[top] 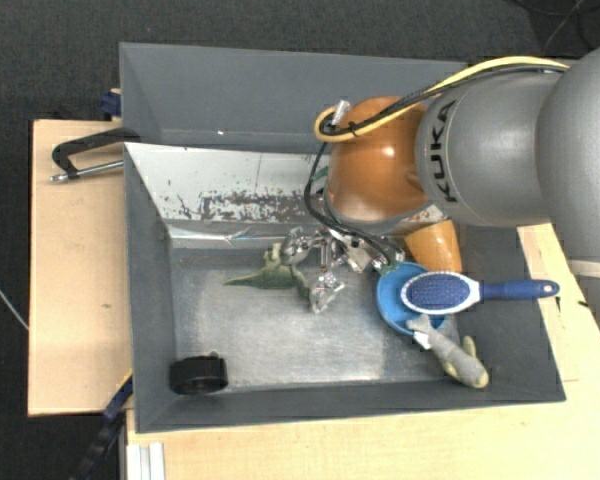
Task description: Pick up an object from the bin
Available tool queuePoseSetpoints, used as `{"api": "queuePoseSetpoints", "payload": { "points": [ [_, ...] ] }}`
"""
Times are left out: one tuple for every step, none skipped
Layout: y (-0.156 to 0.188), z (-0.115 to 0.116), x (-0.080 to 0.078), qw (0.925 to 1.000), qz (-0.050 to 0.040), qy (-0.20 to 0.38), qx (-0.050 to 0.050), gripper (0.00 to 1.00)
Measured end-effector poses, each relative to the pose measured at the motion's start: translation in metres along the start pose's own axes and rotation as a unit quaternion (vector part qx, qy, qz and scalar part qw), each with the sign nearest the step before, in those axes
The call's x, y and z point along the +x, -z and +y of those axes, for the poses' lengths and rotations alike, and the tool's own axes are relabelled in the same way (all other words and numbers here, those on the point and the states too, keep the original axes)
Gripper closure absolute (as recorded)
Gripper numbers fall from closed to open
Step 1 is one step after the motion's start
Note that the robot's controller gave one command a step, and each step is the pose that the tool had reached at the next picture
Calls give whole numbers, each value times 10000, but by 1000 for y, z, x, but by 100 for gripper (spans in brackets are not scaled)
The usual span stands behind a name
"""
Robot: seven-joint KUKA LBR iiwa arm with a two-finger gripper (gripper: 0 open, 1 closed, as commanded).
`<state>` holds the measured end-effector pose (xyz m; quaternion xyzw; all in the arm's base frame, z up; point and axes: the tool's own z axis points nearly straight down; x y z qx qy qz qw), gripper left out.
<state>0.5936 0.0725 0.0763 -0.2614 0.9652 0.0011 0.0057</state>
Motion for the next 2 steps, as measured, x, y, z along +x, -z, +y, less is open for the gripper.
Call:
{"api": "queuePoseSetpoints", "payload": {
  "points": [
    [77,0,-5,10000,-13,-2,19,100],
    [117,0,-8,10000,2,-5,12,100]
  ]
}}
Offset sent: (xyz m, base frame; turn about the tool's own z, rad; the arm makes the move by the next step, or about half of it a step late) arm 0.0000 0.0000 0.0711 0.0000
